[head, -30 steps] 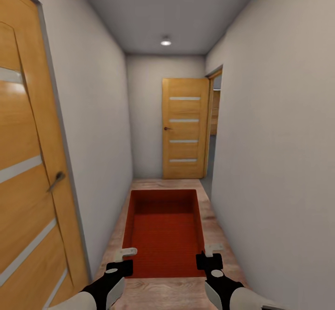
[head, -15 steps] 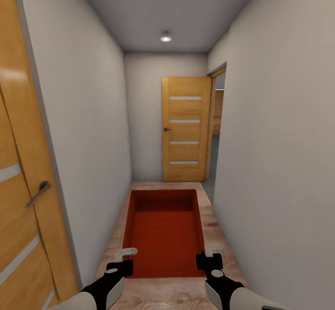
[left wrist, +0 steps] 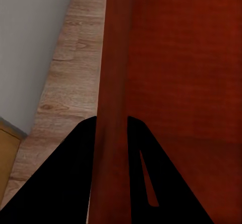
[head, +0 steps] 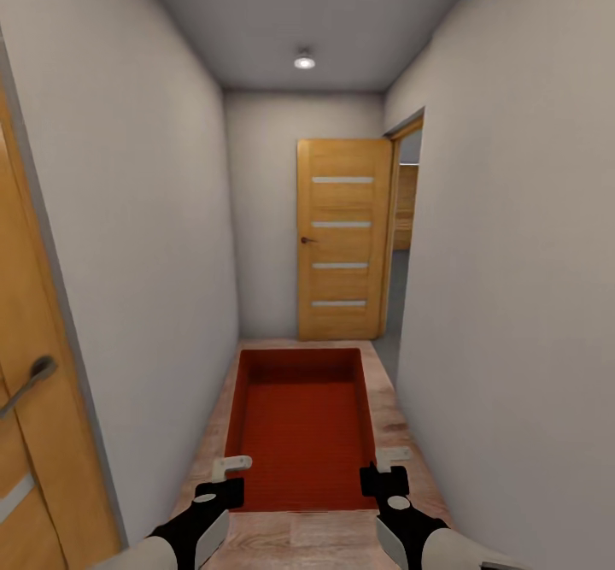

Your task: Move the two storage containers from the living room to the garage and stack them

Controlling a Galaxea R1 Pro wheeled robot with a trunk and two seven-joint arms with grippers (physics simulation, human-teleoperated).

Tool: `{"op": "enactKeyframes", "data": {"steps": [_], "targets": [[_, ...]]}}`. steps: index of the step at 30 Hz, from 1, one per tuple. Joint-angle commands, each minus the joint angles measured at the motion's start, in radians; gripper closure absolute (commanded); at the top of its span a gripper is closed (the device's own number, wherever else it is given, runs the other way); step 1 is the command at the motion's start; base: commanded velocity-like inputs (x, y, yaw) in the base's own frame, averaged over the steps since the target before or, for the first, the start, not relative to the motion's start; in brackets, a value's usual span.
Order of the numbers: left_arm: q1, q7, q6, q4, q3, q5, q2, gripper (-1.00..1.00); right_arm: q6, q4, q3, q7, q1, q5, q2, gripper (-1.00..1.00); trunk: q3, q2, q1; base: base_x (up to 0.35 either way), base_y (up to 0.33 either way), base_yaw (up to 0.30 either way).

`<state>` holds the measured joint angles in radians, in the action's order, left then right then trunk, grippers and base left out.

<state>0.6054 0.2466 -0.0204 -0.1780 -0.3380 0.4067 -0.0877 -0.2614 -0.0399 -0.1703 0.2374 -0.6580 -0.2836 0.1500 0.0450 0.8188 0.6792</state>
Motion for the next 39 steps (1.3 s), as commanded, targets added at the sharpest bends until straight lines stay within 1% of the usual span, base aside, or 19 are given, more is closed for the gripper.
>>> {"op": "enactKeyframes", "data": {"steps": [1,39], "targets": [[0.001,0.010,-0.001,-0.001,-0.005,0.009,0.003,1.00,-0.002,0.000,-0.045,0.005,-0.002,-0.016,0.000,1.00,0.002,0.001,0.001,0.324,0.000,0.000],[0.001,0.010,-0.001,-0.001,-0.005,0.009,0.003,1.00,-0.002,0.000,-0.045,0.005,-0.002,-0.016,0.000,1.00,0.002,0.001,0.001,0.324,0.000,0.000]]}}
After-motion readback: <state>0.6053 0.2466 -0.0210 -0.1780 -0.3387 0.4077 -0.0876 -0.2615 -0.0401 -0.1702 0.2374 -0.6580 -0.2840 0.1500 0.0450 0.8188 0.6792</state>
